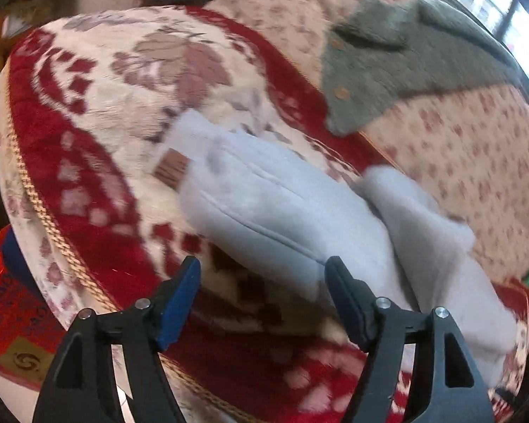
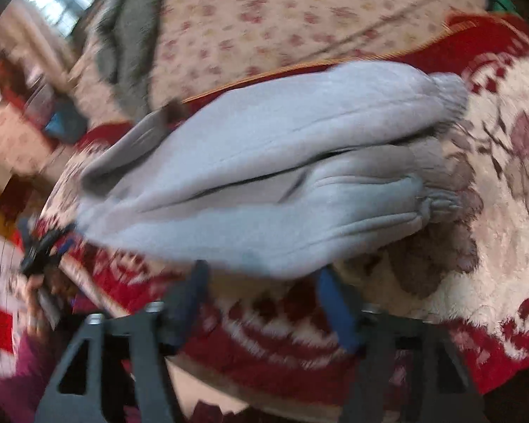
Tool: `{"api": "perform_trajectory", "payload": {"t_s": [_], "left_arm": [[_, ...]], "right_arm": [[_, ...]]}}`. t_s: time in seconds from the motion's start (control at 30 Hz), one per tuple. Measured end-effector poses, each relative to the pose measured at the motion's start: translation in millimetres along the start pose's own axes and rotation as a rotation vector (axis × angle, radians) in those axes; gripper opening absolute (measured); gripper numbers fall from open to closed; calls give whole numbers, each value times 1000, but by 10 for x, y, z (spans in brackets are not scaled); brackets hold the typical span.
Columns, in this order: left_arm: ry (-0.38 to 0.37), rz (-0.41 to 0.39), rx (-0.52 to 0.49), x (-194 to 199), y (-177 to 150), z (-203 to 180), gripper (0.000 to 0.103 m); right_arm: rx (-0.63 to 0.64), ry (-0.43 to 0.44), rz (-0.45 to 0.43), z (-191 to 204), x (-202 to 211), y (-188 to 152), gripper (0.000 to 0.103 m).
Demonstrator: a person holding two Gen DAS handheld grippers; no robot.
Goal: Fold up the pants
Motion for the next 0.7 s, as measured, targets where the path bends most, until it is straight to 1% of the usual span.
{"api": "perform_trajectory", "payload": {"t_s": [0.03,0.07,0.17,0.23,0.3,0.33,0.37,0.4,0.43,0.5,0.6,0.7], "left_arm": [[3,7,18,-46,38,42,72],[6,13,26,-96,64,64,72],[35,28,62,-284,150,133,73],[56,28,80,-404,206,137,73],[66,26,75,-466,257,134,71],[62,21,52,-480,295,106,53],[73,17,3,-475,324,66,27],[104,13,-38,-475,345,54,24],[114,5,-58,-468,365,66,23],[95,15,-53,-484,371,132,20],[114,3,-50,-468,347,251,18],[145,-30,-85,-389,264,260,18]], "right_arm": [[17,22,9,63,10,-19,75],[42,65,23,197,-7,-12,75],[98,134,25,521,-118,63,75],[120,171,37,693,-242,81,75],[148,189,62,883,-440,128,75],[157,186,71,944,-508,140,75],[166,173,81,999,-604,155,75],[170,172,83,1003,-616,139,75],[166,186,85,1028,-661,138,75],[153,192,93,1033,-725,127,75],[129,179,112,978,-813,116,75],[108,178,132,931,-857,111,75]]}}
Point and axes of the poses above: each gripper's, at about its wrist camera, not at the fingertips, and x roughly against the way its jaws point, z to its left, y to its top, the point moved 6 cm from there along -x, roughly the way its jaws point, and after that the axes turned 8 degrees about y, right-handed, at the moved point
